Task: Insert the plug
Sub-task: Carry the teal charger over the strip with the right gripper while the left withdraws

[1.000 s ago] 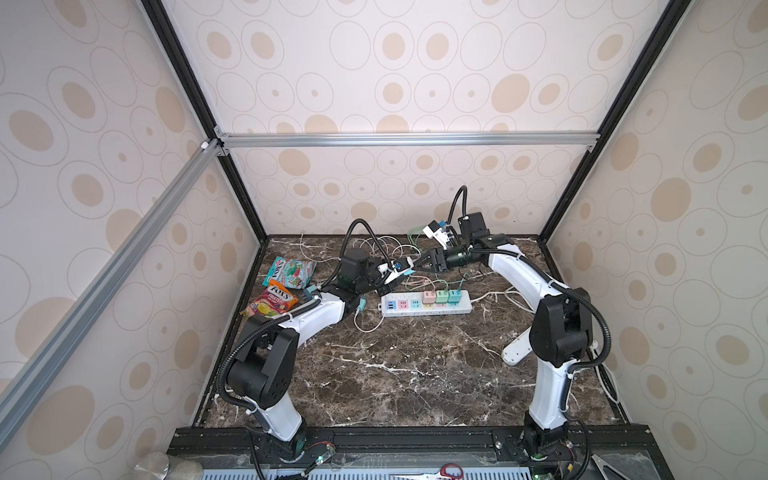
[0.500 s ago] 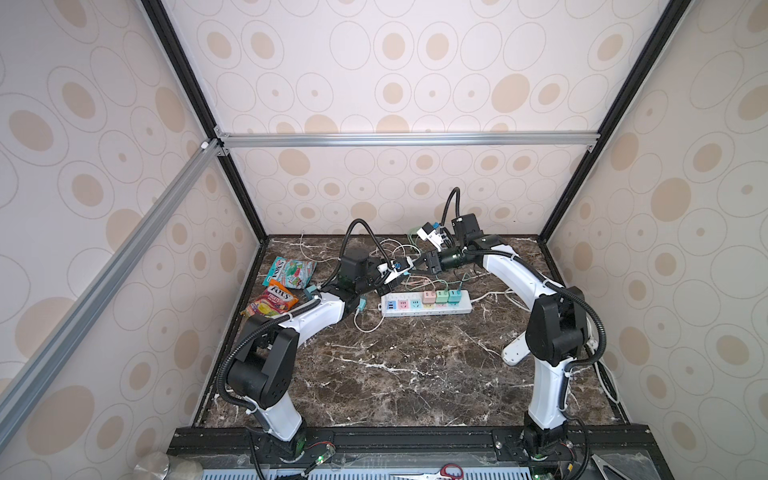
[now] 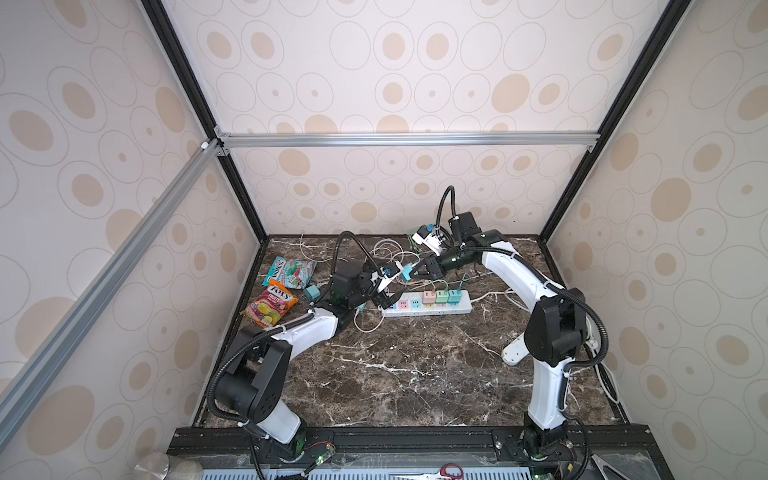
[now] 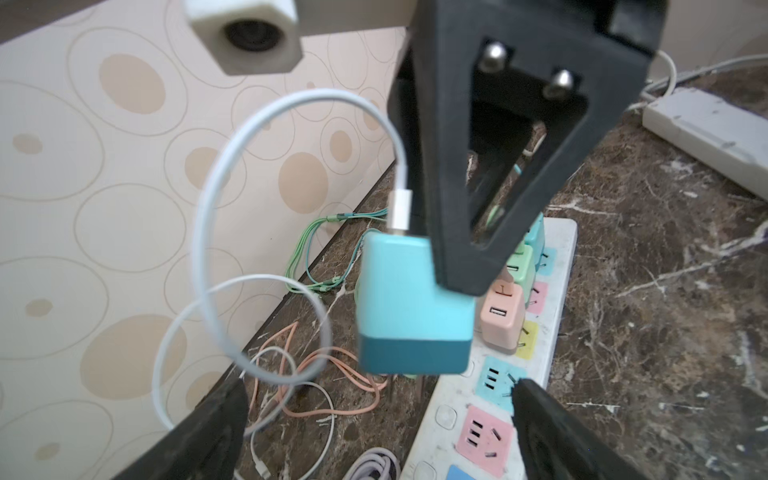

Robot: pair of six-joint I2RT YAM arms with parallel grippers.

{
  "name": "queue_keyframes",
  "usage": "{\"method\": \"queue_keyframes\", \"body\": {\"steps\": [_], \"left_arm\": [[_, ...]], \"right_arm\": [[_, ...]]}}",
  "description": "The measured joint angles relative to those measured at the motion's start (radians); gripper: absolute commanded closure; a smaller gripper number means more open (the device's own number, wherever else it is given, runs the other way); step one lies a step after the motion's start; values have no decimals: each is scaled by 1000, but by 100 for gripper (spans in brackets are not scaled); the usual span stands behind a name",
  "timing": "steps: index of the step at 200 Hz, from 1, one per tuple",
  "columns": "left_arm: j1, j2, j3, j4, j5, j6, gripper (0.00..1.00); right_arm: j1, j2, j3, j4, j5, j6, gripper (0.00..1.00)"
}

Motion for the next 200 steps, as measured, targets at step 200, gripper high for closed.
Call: {"method": "queue_keyframes", "body": {"steps": [200], "left_arm": [[69,-635,-349,-5,-416,-412,2]], "right_arm": [[187,164,242,-412,634,-672,100]]}}
